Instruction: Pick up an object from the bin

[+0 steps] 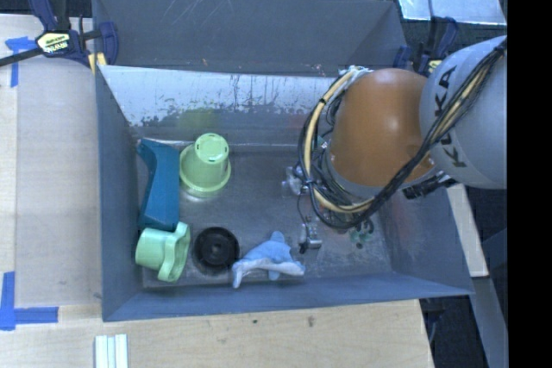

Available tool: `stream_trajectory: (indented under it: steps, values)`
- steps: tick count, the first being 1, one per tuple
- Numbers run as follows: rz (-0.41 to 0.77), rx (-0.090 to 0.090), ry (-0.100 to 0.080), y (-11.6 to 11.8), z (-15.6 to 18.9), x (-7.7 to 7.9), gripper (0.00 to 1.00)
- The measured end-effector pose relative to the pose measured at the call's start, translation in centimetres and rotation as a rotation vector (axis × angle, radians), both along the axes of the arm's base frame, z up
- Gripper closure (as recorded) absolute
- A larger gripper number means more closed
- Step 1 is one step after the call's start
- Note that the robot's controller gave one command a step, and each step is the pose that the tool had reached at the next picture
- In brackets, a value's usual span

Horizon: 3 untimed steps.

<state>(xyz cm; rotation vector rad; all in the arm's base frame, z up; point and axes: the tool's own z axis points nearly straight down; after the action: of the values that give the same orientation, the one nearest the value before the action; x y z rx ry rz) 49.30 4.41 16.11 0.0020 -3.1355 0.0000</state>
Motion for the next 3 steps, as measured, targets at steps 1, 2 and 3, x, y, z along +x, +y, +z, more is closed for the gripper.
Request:
stream_trajectory:
  steps: [1,2,3]
  values:
    - [-0.001,0.0,-0.008,0.0,0.4,0.2,0.0]
    - [0.076,0.0,-0.011,2.2,-3.0,-0.1,0.0]
    - [0.254,0.002,-0.012,3.0,-9.0,0.3,1.0]
